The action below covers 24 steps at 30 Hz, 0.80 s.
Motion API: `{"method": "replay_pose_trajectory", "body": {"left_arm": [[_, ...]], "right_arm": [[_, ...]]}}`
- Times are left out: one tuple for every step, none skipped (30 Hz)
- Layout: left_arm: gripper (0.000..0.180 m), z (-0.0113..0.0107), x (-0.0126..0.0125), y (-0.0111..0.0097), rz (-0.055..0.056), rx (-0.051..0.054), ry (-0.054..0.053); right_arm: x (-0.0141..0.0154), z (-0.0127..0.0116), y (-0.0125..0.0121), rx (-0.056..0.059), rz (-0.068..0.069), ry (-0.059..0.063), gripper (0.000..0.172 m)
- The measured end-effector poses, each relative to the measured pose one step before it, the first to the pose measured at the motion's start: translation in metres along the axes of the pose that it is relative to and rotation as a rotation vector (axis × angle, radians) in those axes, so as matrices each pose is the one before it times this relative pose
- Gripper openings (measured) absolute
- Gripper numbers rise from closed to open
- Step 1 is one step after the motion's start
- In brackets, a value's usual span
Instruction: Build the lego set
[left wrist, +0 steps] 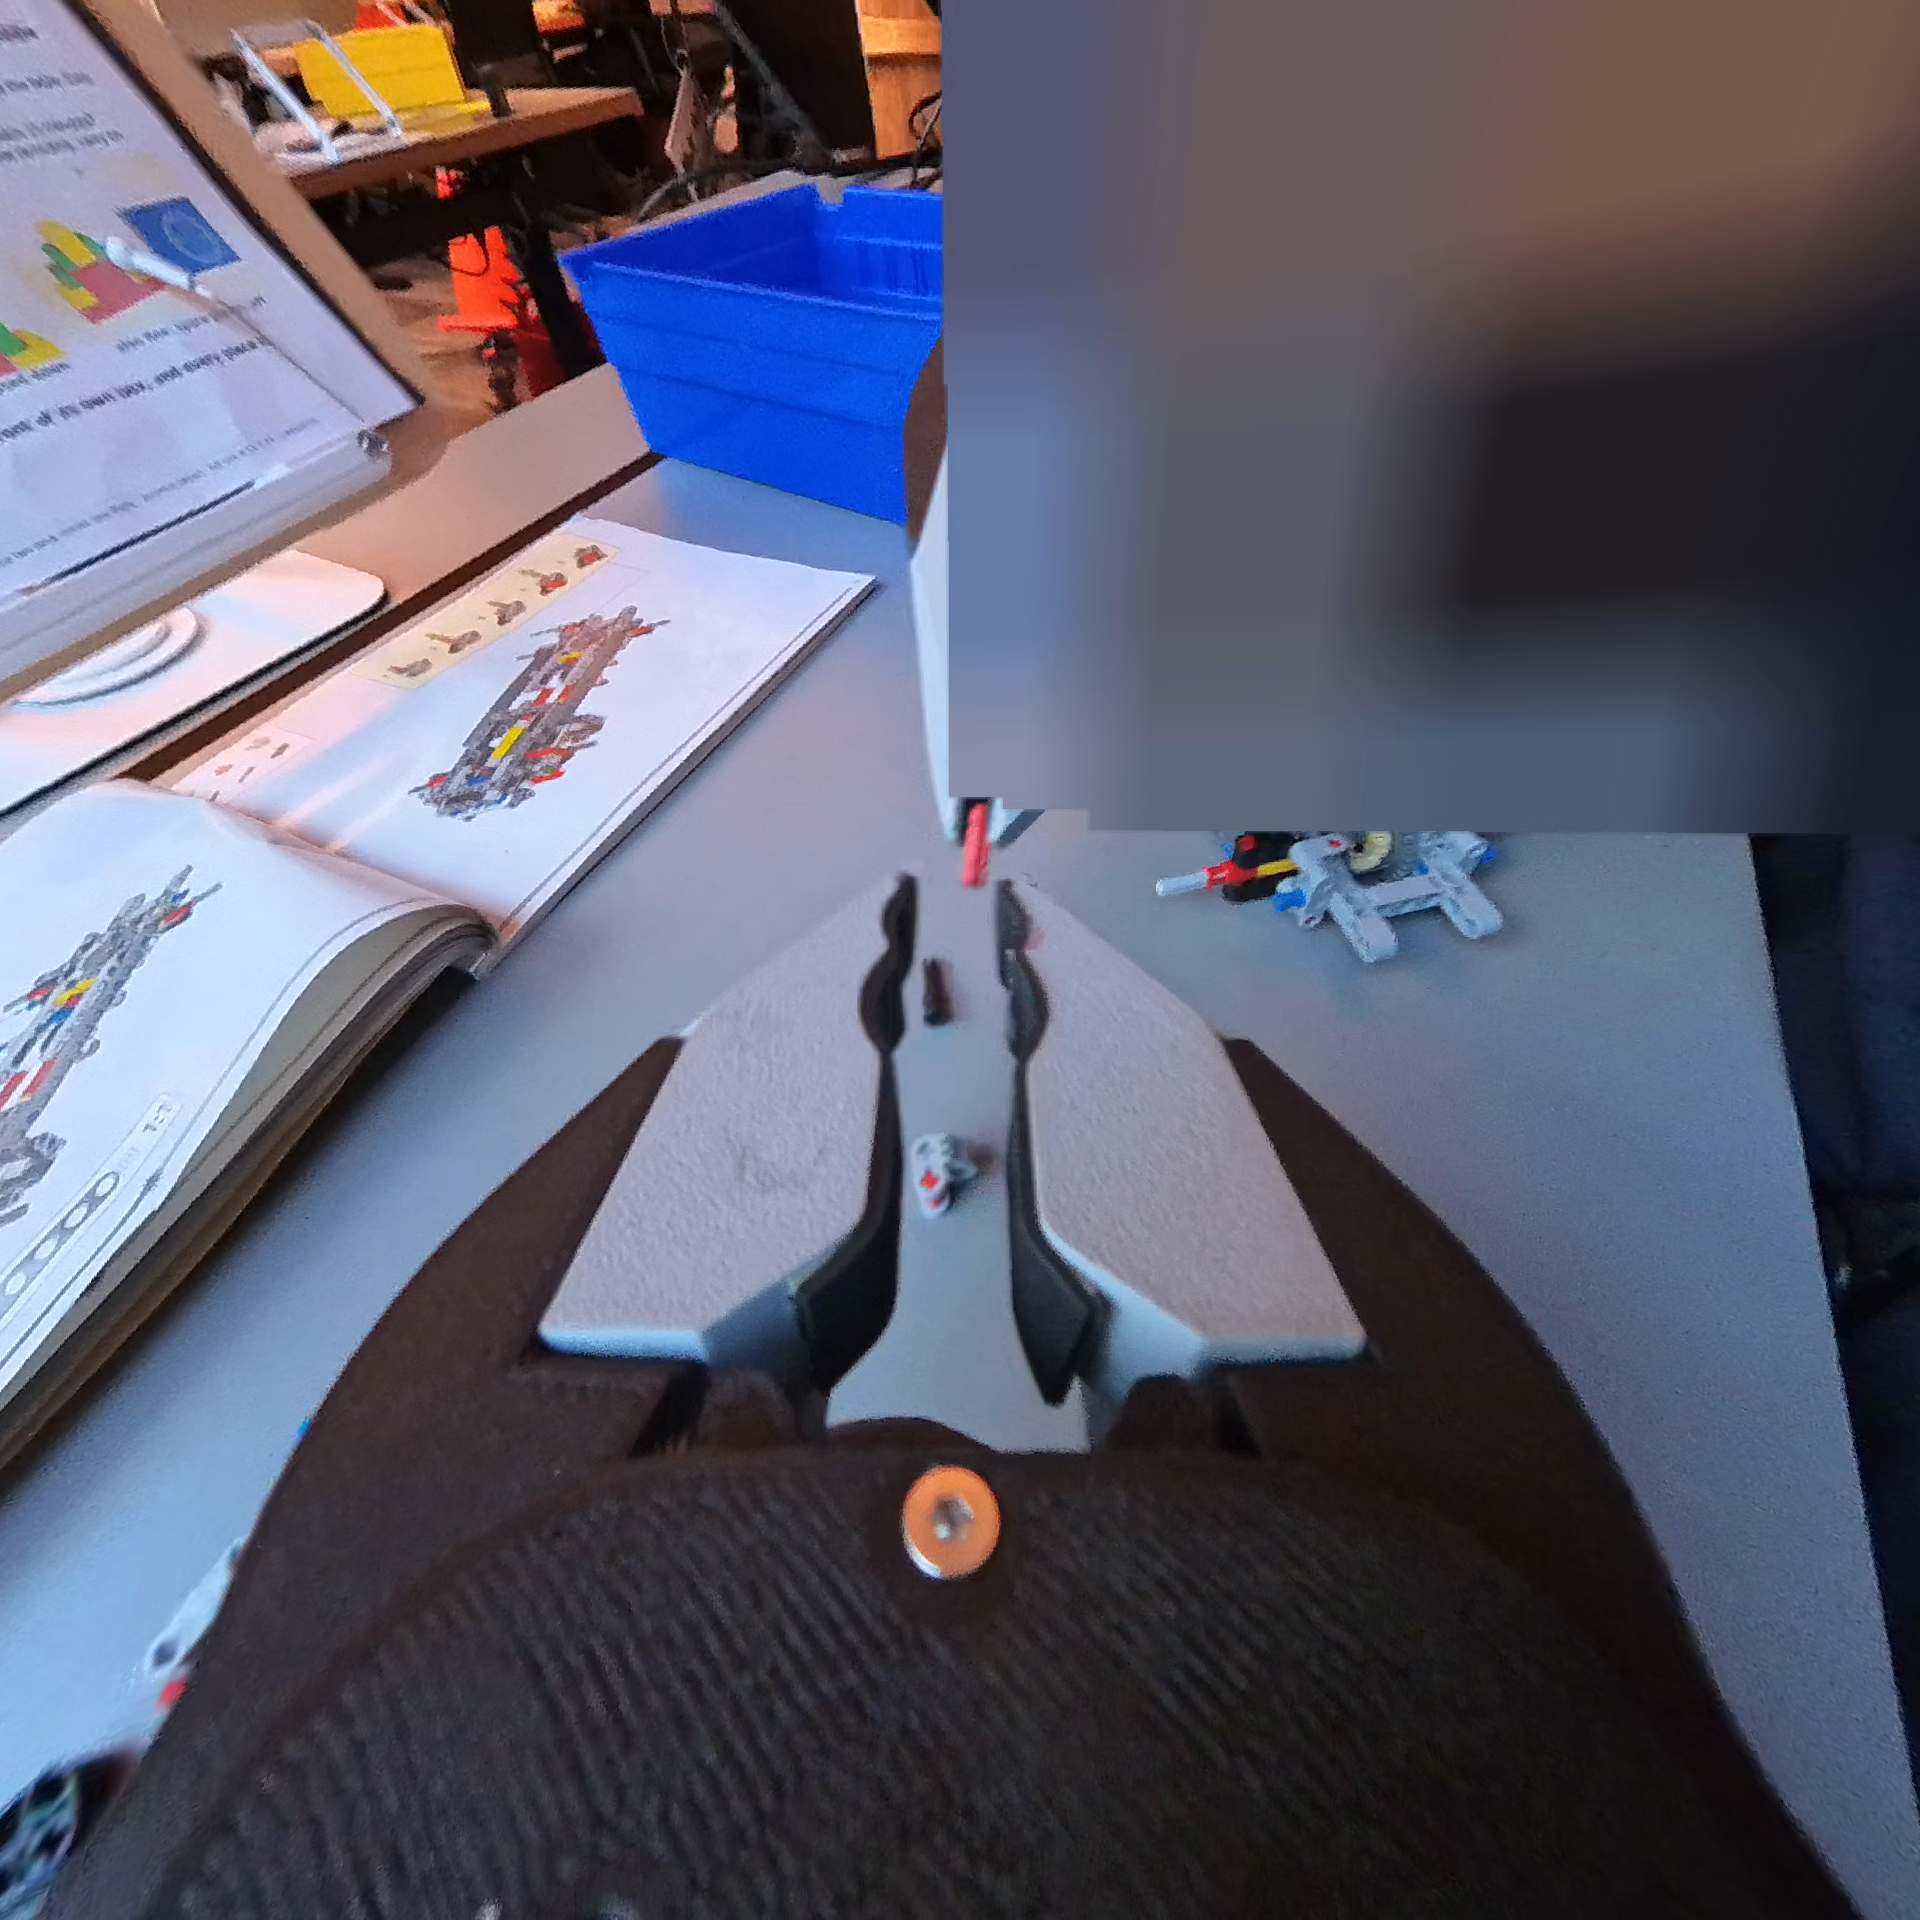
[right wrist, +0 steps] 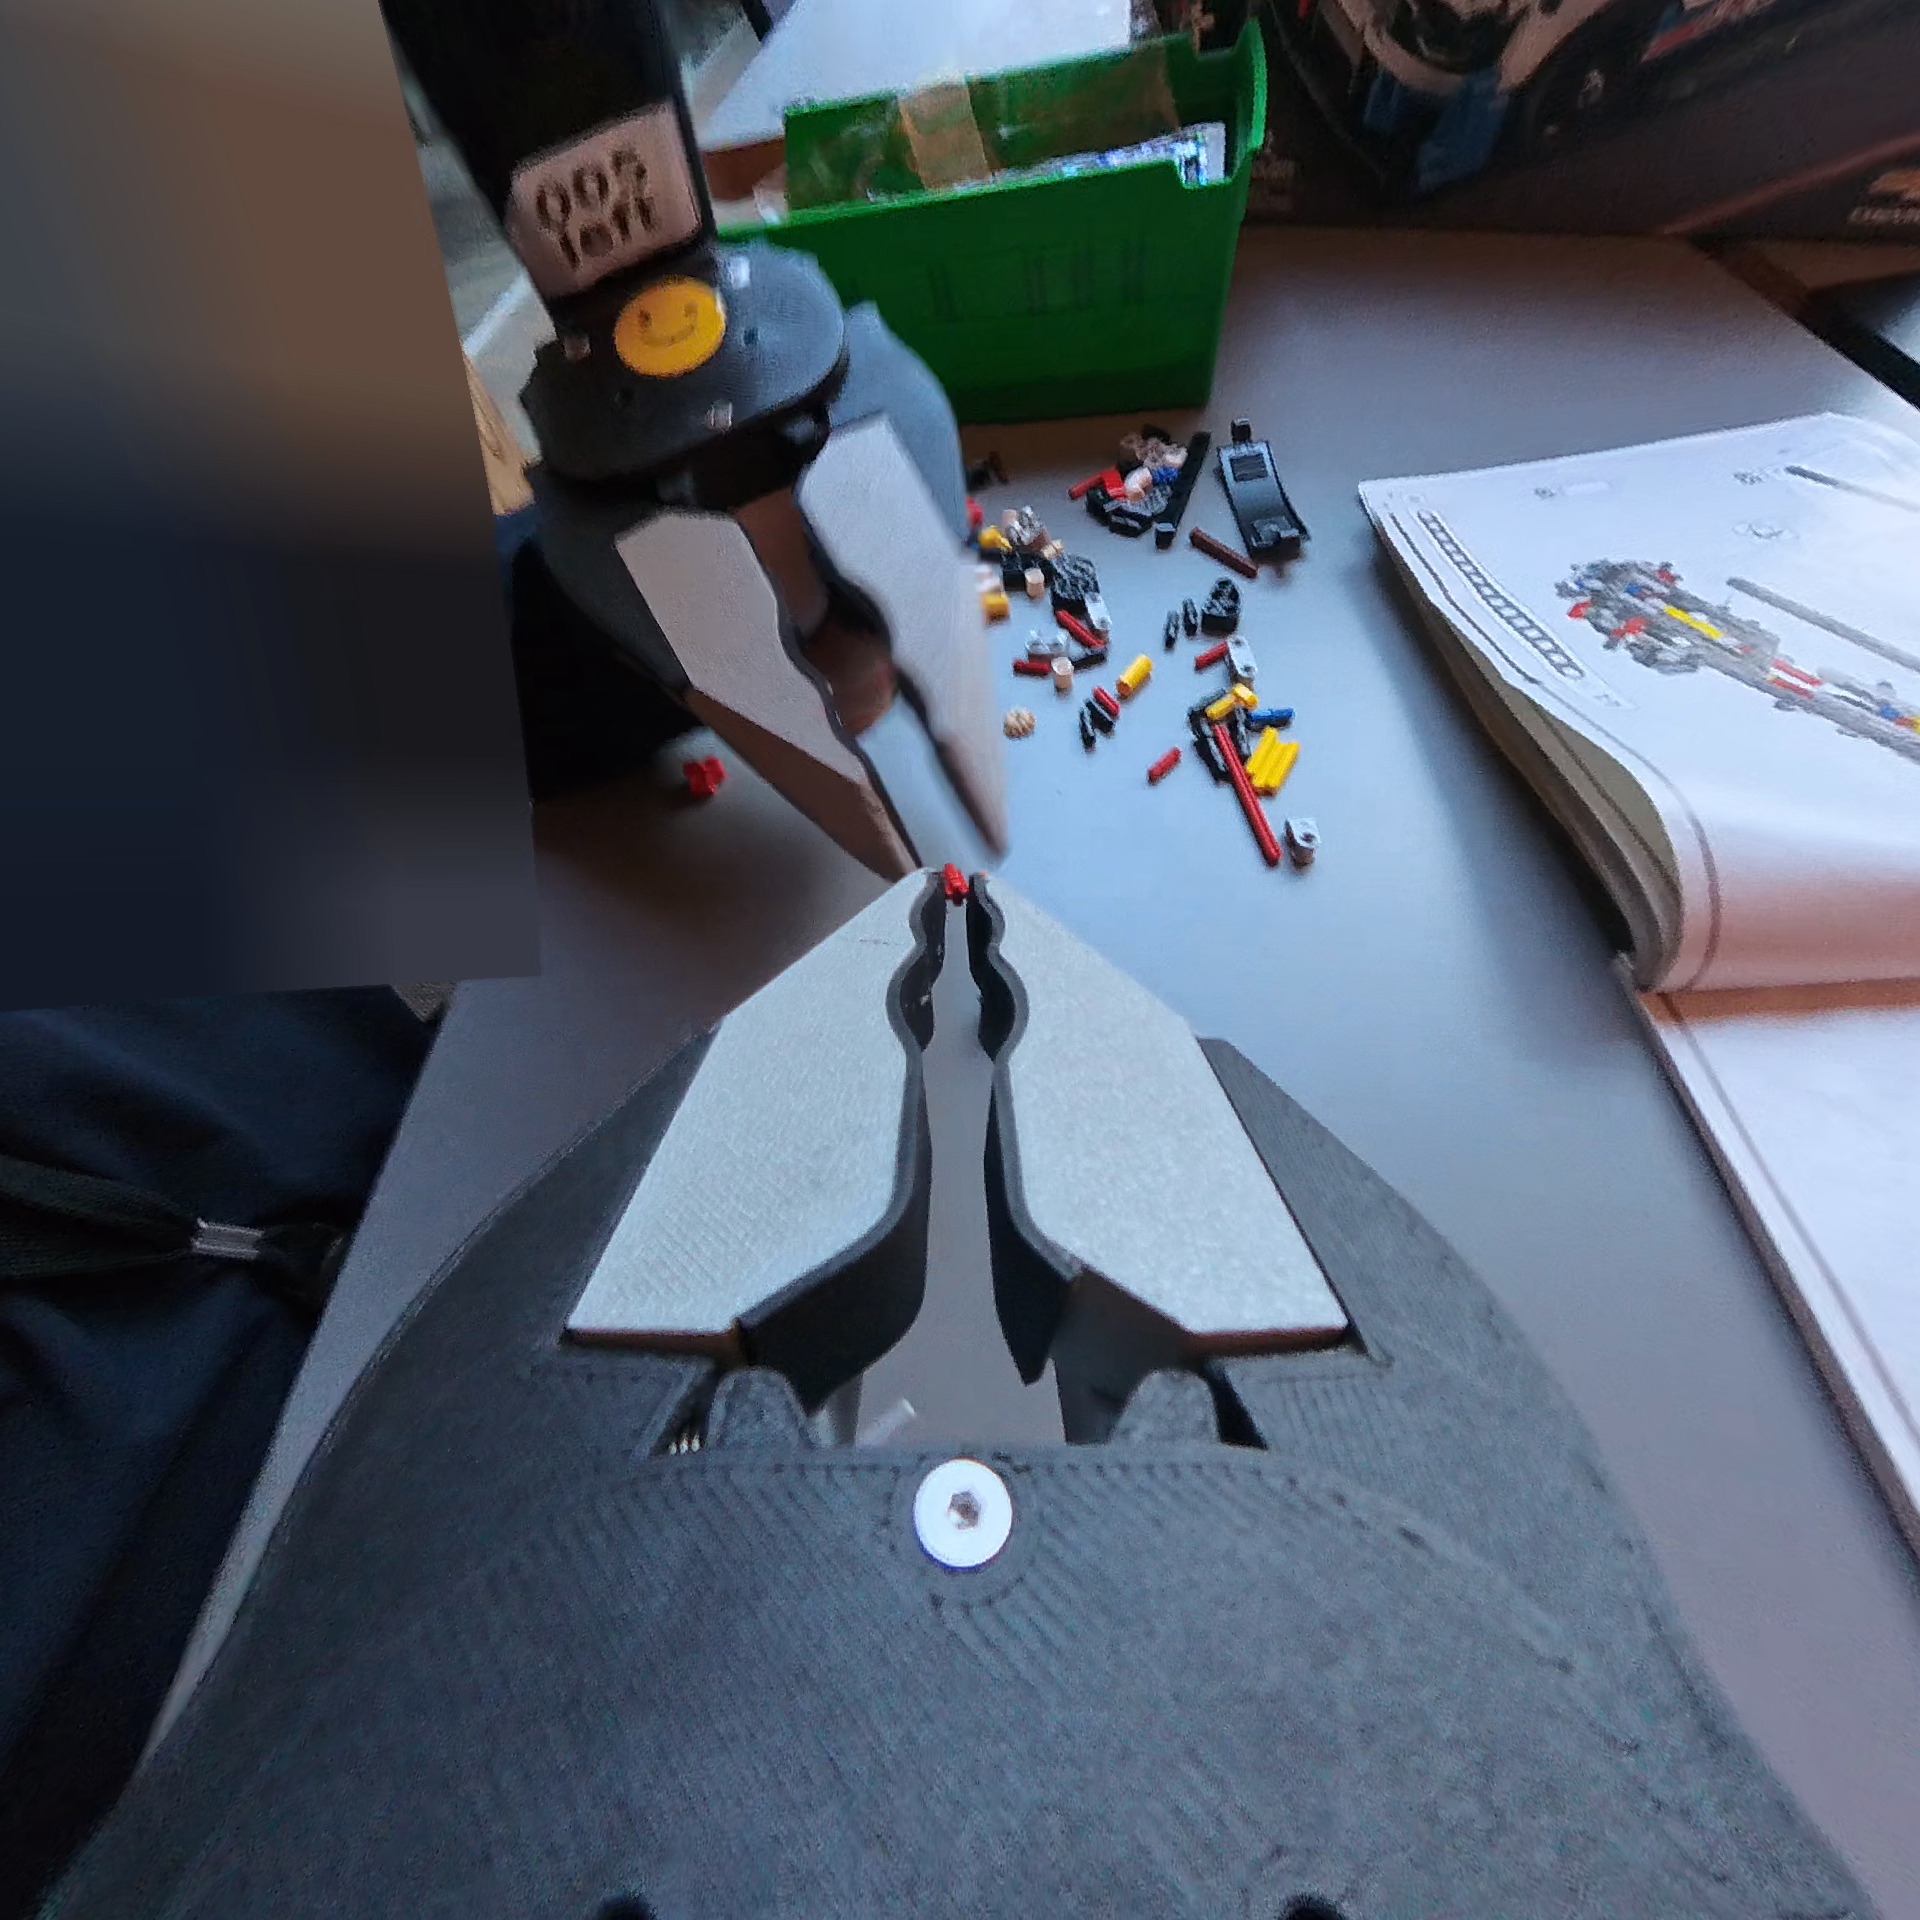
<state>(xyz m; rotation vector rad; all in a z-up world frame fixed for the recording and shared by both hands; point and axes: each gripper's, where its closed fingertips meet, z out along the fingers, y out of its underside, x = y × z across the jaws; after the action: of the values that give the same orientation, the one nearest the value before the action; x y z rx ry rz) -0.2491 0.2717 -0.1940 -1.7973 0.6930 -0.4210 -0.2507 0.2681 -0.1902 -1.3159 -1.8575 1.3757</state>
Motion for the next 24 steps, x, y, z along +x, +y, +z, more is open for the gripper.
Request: {"method": "replay_pose_trajectory", "body": {"left_arm": [[0.021,-0.00324,-0.00393,0.00453,-0.0136,-0.0238,-0.0007],[0.026,-0.00281,-0.00168,0.00713,-0.0189,-0.0366,0.0175],[0.028,-0.00154,0.00014,0.00901,-0.0214,-0.0454,0.0274],[0.032,0.00009,-0.00128,0.00962,-0.0211,-0.0474,0.0124],[0.035,0.00188,-0.00119,0.00919,-0.0138,-0.0448,0.0066],[0.036,0.00355,0.00036,0.00856,-0.0033,-0.0393,0.0100],[0.035,0.00500,0.00086,0.00751,0.0032,-0.0336,0.0082],[0.035,0.00601,0.00036,0.00748,0.0018,-0.0353,0.0052],[0.036,0.00638,-0.00020,0.00724,-0.0011,-0.0390,0.0028],[0.037,0.00625,-0.00176,0.00664,-0.0033,-0.0363,-0.0053],[0.037,0.00547,-0.00191,0.00536,-0.0046,-0.0335,-0.0057],[0.035,0.00205,-0.00042,-0.00075,-0.0022,-0.0093,0.0022],[0.028,0.00093,0.00146,-0.00238,0.0051,0.0077,0.0106],[0.019,0.00202,0.00110,0.00094,0.0064,-0.0120,0.0095],[0.015,0.00116,-0.00054,-0.00072,0.0023,-0.0015,-0.0030],[0.014,0.00060,0.00016,-0.00031,0.0030,-0.0019,0.0030],[0.014,0.00026,-0.00006,-0.00020,-0.0027,0.0001,0.0033],[0.014,-0.00005,-0.00002,-0.00006,-0.0044,0.0004,0.0032],[0.014,-0.00010,-0.00044,0.00006,-0.0018,0.0001,-0.0020],[0.013,-0.00010,-0.00052,0.00013,0.0006,-0.0001,-0.0053],[0.013,0.00010,0.00002,0.00002,0.0039,-0.0004,-0.0040],[0.014,-0.00003,-0.00010,0.00000,0.0038,-0.0004,-0.0044],[0.014,0.00000,-0.00014,0.00002,0.0003,0.0000,-0.0029],[0.013,0.00005,0.00006,-0.00003,-0.0015,-0.0001,-0.0008]], "right_arm": [[0.00109,-0.00098,0.00209,-0.0187,-0.0122,0.0049,0.000],[-0.00053,-0.00092,0.00155,-0.0189,-0.0169,-0.0024,0.000],[0.00044,-0.00023,0.00233,-0.0301,-0.0242,0.0058,0.000],[0.00111,0.00044,0.00340,-0.0415,-0.0333,0.0124,0.000],[0.00098,0.00129,0.00278,-0.0394,-0.0361,0.0125,0.000],[0.00008,0.00190,0.00142,-0.0312,-0.0328,0.0071,0.000],[-0.00093,0.00281,0.00074,-0.0265,-0.0271,-0.0018,0.000],[-0.00090,0.00375,0.00116,-0.0273,-0.0231,-0.0057,0.000],[0.00043,0.00441,0.00203,-0.0283,-0.0210,0.0000,0.001],[0.00063,0.00491,0.00236,-0.0255,-0.0181,-0.0033,0.000],[0.00027,0.00505,0.00274,-0.0232,-0.0093,-0.0091,0.001],[0.00005,0.00458,0.00215,-0.0171,-0.0029,-0.0106,0.000],[-0.00069,0.00429,0.00165,-0.0126,-0.0022,-0.0134,0.000],[-0.00068,0.00402,0.00177,-0.0160,-0.0030,-0.0109,0.001],[0.00023,0.00393,0.00136,-0.0151,-0.0084,-0.0008,0.000],[0.00064,0.00385,0.00151,-0.0177,-0.0108,0.0025,0.000],[0.00096,0.00383,0.00169,-0.0191,-0.0073,0.0031,0.000],[0.00089,0.00360,0.00078,-0.0116,-0.0054,0.0026,0.000],[0.00027,0.00331,0.00098,-0.0101,-0.0034,-0.0031,0.000],[-0.00033,0.00268,0.00161,-0.0119,0.0005,-0.0085,0.000],[0.00000,0.00192,0.00092,-0.0047,0.0015,-0.0050,0.000],[0.00021,0.00148,0.00145,-0.0053,0.0025,-0.0043,0.000],[0.00049,0.00126,0.00208,-0.0090,0.0034,-0.0024,0.000],[0.00092,0.00093,0.00117,-0.0035,0.0012,0.0029,0.001]]}}
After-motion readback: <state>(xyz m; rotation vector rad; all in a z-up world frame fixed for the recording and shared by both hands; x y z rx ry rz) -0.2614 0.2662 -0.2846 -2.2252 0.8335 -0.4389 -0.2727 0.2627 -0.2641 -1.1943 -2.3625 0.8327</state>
